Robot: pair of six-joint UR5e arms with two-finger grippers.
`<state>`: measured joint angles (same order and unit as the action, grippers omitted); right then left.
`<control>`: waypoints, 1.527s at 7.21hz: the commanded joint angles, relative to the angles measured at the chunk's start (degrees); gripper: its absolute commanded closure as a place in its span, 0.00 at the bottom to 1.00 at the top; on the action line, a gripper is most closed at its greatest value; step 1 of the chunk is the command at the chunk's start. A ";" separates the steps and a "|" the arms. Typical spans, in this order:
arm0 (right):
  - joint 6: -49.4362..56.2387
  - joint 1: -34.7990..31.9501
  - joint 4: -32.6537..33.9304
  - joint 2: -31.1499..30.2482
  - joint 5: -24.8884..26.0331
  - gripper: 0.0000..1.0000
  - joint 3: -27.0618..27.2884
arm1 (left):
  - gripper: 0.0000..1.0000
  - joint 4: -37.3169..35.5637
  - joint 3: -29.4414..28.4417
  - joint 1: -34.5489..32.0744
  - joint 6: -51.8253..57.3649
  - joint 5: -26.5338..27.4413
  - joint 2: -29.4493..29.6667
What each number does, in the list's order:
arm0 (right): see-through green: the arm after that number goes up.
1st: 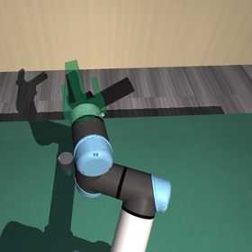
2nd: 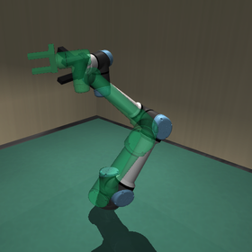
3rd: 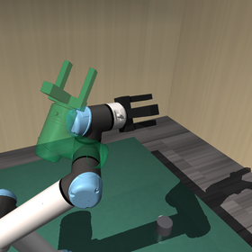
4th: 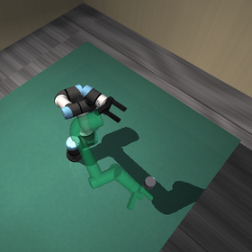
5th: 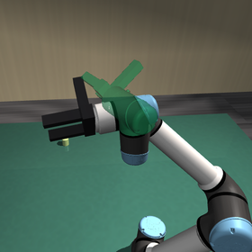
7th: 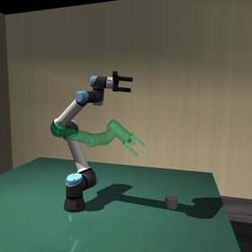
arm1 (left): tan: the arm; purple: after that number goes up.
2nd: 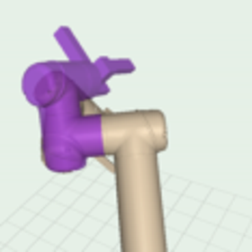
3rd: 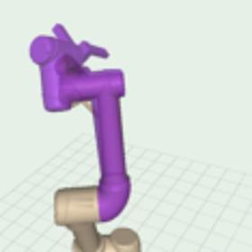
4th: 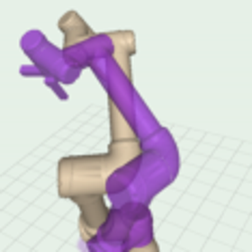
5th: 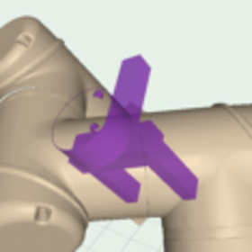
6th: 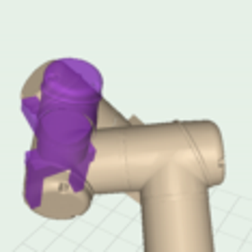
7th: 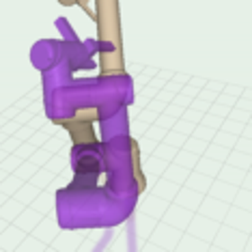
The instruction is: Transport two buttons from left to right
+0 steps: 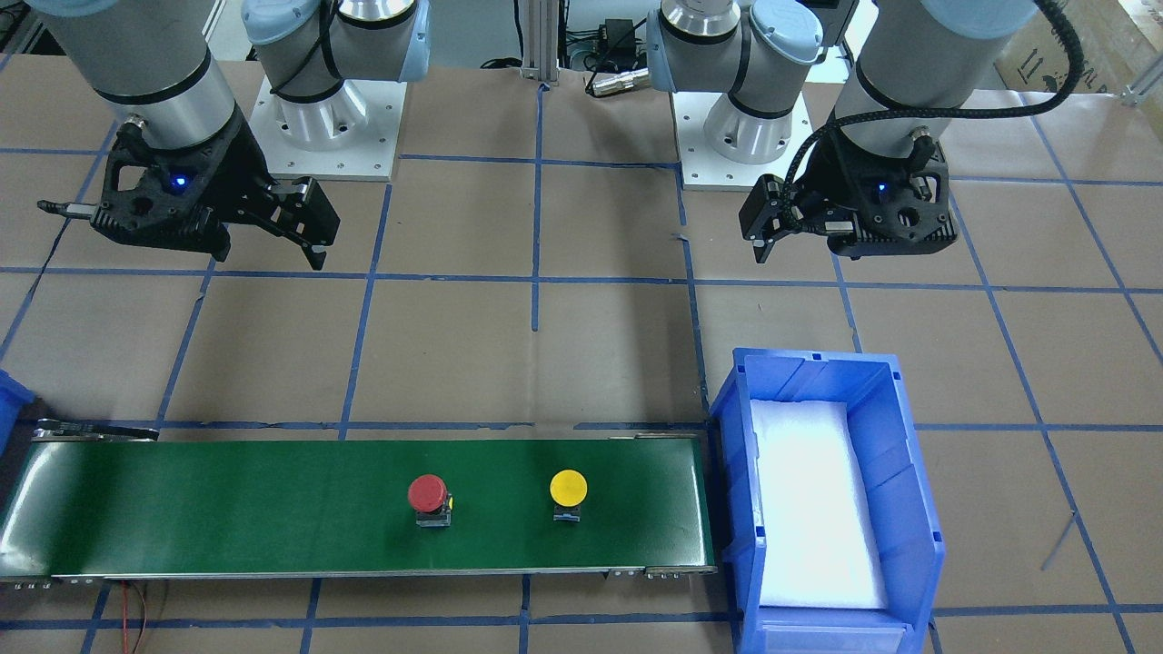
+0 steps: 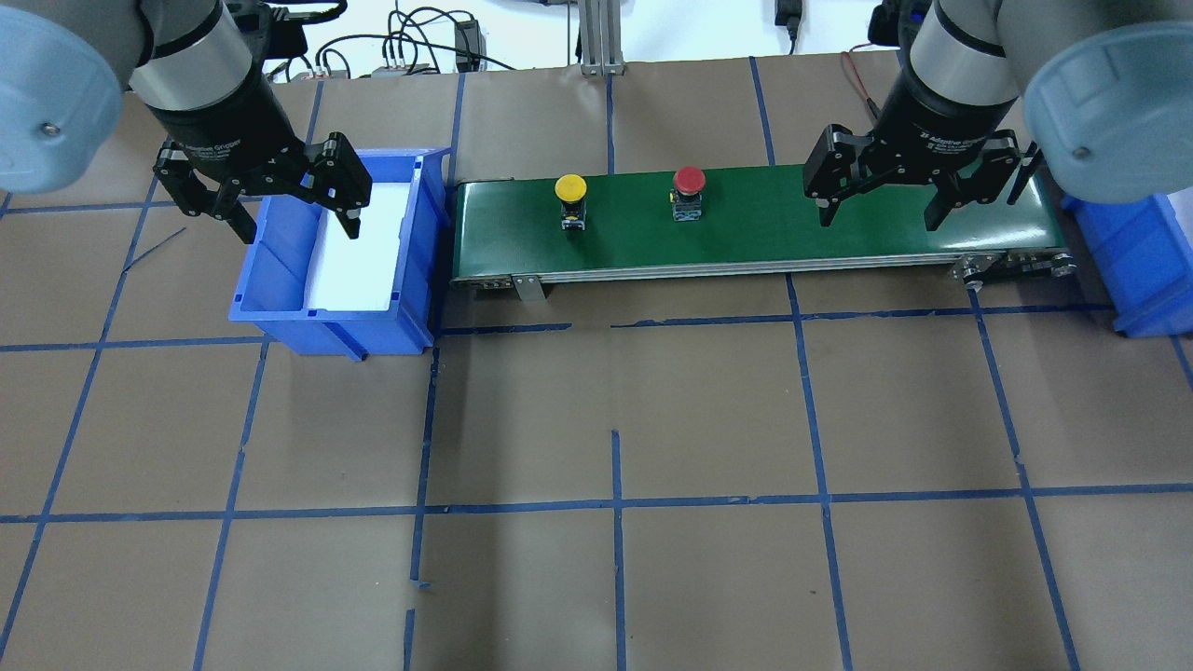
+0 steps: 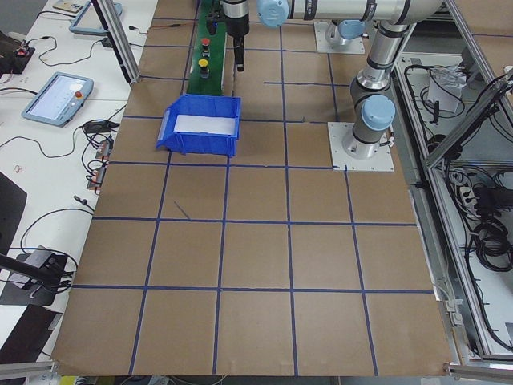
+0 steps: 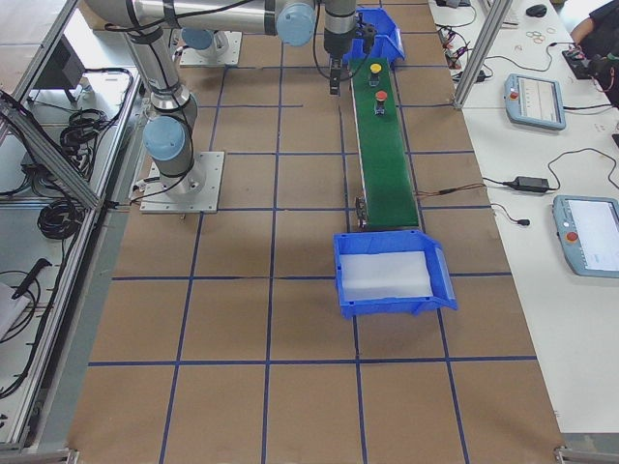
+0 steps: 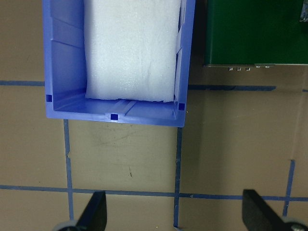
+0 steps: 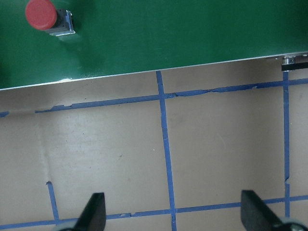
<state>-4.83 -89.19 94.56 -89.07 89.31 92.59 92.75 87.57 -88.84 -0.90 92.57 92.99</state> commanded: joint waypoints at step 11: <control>0.09 -0.19 -1.83 0.39 -0.01 0.00 -1.19 | 0.00 -0.38 0.23 0.07 0.02 0.16 0.00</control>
<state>-4.81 -89.39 92.63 -88.73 89.32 91.25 92.39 87.80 -88.77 -0.88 92.71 92.99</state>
